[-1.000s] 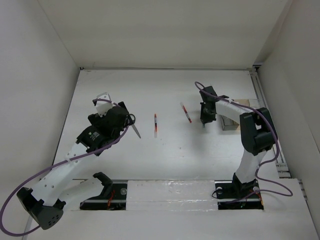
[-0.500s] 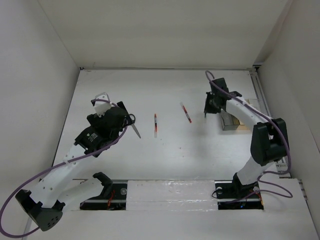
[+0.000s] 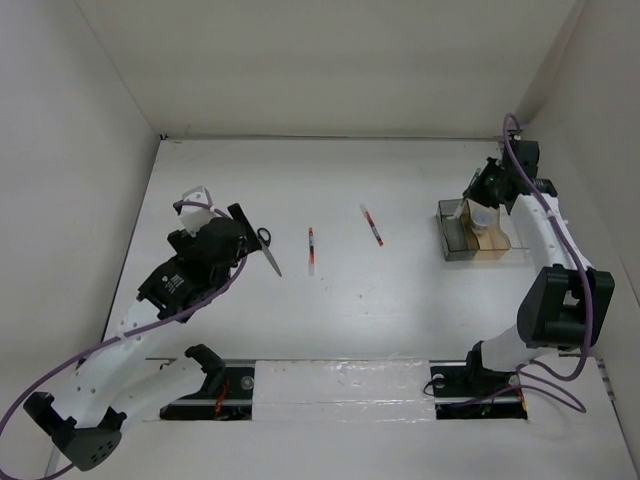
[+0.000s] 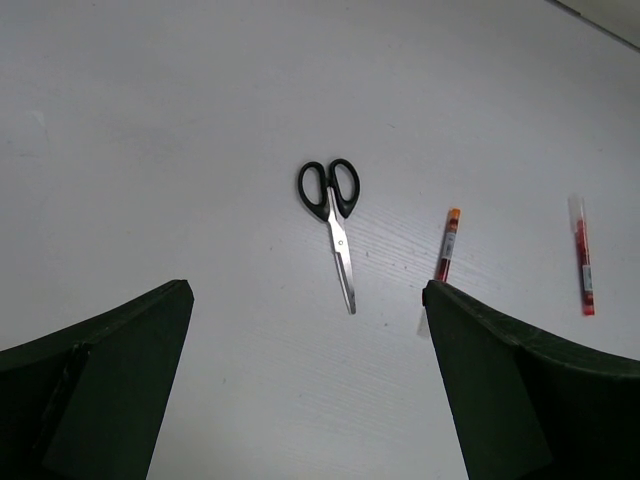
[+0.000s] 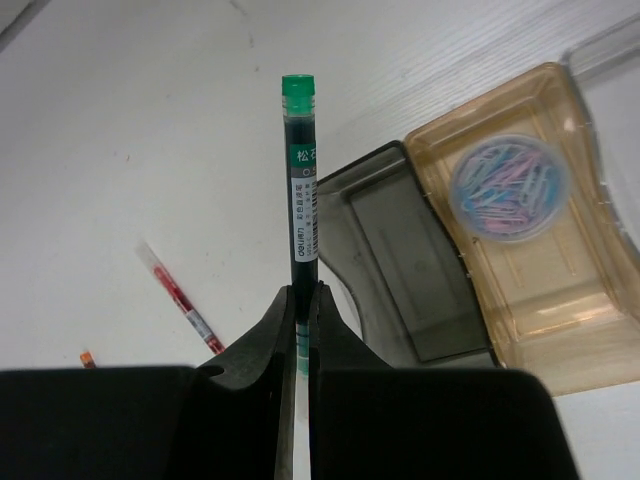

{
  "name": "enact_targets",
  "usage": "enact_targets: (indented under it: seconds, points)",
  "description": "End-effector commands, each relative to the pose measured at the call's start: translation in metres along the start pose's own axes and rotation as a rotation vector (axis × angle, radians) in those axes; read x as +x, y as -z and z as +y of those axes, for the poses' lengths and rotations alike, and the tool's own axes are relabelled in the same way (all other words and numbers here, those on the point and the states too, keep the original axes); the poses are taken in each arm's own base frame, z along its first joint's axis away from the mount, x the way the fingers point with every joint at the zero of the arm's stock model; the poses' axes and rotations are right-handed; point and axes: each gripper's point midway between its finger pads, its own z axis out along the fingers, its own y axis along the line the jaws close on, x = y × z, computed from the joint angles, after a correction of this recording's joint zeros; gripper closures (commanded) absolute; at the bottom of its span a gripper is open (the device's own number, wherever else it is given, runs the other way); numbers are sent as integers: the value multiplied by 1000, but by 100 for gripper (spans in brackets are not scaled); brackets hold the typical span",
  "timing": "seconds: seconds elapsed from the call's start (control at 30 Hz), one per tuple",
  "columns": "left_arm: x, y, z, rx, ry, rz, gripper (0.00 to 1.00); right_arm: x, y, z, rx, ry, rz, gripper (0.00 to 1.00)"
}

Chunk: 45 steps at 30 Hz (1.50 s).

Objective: Sort the stationery into containers
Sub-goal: Place the pen in the storage box.

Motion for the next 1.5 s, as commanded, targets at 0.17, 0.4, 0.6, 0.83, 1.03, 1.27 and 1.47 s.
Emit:
enact_targets:
  seconds: [0.17, 0.4, 0.6, 0.83, 1.03, 1.27, 1.47]
  points:
    - [-14, 7, -5, 48, 32, -37, 0, -66, 22, -31, 154, -38, -148, 100]
    - [-9, 4, -7, 45, 9, -20, 0, -53, 11, -51, 230, -24, -127, 100]
    - [-9, 4, -9, 56, 6, -20, 0, -6, -10, -18, 134, 62, -3, 100]
    - [-11, 6, -9, 62, 13, -25, 0, 29, -24, -14, 166, 98, 46, 100]
    - [-10, 5, -9, 57, 7, -20, 0, 39, -35, -28, 222, 103, 73, 100]
    - [-7, 3, -14, 73, -2, -9, 0, 49, -42, -44, 327, 133, 101, 100]
    - [-4, 0, -17, 75, -19, 5, 0, 54, -41, -53, 377, 160, 112, 100]
